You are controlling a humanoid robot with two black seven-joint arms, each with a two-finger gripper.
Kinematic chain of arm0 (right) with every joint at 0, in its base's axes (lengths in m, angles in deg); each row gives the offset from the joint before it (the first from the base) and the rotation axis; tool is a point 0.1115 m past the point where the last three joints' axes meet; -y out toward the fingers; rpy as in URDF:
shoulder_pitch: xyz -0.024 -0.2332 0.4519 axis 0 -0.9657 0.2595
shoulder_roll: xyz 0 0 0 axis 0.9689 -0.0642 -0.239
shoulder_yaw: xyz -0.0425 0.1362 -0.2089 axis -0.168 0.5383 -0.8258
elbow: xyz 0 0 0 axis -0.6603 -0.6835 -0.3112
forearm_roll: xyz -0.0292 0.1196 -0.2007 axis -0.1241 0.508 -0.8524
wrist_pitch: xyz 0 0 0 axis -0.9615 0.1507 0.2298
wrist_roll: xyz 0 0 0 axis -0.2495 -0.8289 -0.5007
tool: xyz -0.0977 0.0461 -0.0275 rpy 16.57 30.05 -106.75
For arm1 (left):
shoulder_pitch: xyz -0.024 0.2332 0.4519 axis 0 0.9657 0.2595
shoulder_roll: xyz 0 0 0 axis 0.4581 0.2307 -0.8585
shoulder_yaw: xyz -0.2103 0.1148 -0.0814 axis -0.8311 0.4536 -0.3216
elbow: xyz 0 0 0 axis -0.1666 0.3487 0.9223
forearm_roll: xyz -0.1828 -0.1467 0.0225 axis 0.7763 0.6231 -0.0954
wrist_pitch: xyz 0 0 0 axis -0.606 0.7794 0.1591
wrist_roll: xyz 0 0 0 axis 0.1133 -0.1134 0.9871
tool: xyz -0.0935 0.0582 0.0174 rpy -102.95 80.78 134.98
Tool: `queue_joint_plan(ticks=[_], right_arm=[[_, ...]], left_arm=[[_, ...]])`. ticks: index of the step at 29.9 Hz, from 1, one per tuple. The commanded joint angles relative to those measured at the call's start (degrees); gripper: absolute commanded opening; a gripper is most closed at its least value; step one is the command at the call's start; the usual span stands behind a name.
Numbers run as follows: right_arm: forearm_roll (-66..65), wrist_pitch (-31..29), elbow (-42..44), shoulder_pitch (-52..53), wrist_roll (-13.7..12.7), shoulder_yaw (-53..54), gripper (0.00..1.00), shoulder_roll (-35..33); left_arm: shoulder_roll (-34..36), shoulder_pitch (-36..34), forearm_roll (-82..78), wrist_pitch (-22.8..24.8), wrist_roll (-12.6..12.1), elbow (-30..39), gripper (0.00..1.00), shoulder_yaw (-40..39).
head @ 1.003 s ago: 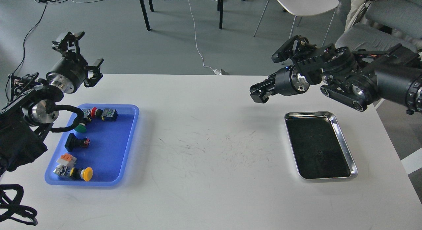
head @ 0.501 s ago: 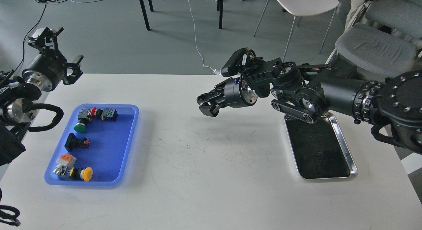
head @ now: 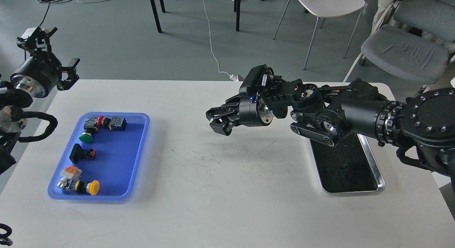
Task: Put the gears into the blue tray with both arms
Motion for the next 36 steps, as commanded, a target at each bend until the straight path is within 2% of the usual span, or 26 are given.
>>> queue_joint_plan(ticks=[1, 5, 12, 36], right_arm=[[0.0, 2.7, -0.2, -2.4, 0.0, 0.0, 0.01, 0.0], [-0.9, 5.8, -0.4, -4.8, 0.0, -0.1, 0.01, 0.0], [-3.0, 6.9, -1.7, -5.5, 0.0, -0.4, 0.01, 0.0], [-9.5, 6.1, -3.8, -9.3, 0.0, -1.6, 0.01, 0.0]], left_arm=[[0.8, 0.0, 0.0, 0.0, 0.0, 0.0, 0.99, 0.0], [0.9, 0.0, 0.0, 0.0, -0.1, 0.1, 0.99, 0.0], [0.9, 0.1, 0.0, 0.1, -0.2, 0.1, 0.99, 0.1], [6.3, 0.9, 0.2, 0.0, -0.3, 4.9, 0.99, 0.2]])
